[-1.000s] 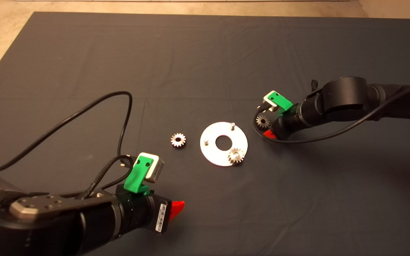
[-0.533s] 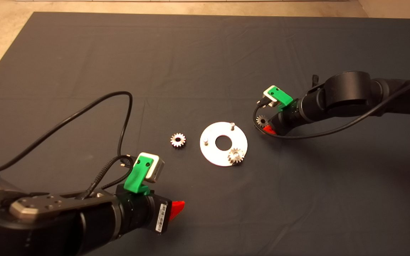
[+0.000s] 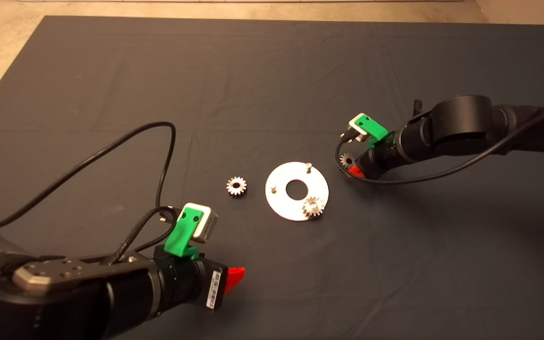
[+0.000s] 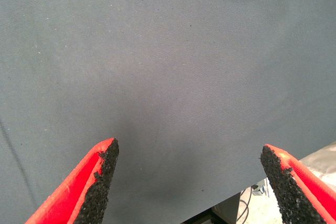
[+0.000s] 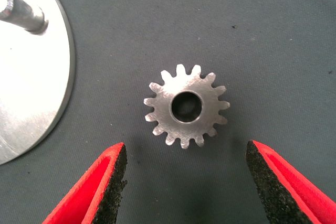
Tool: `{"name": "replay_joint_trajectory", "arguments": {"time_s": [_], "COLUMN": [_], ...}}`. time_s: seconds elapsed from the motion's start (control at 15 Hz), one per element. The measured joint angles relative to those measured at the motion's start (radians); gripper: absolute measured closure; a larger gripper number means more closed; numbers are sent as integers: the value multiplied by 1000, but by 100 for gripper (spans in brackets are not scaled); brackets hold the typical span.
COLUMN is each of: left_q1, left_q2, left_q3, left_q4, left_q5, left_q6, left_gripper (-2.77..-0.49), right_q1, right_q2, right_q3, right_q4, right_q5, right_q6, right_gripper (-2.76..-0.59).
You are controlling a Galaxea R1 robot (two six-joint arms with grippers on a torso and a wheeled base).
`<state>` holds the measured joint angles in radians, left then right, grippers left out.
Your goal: Install three planetary gears onto the carrier pins
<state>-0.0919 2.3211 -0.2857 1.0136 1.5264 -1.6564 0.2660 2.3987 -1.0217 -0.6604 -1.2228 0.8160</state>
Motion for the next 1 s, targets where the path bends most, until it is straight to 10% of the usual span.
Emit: {"name": "replay_joint_trajectory", "arguments": {"time_s": [0.6, 1.0], "left_q1": [-1, -9], "left_q2": [0, -2], "left_q3": [0, 0], "left_q4": [-1, -4], "left_q5": [0, 0], "left_q6": [0, 0], "left_gripper": [-191, -191], "right_q1": [-14, -36], "right_q2": [0, 4], "right_q3": [-66, -70], "right_q4": [0, 0], "right_q5": [64, 80], "right_q6": [0, 0], "right_gripper": [-154, -138]}}
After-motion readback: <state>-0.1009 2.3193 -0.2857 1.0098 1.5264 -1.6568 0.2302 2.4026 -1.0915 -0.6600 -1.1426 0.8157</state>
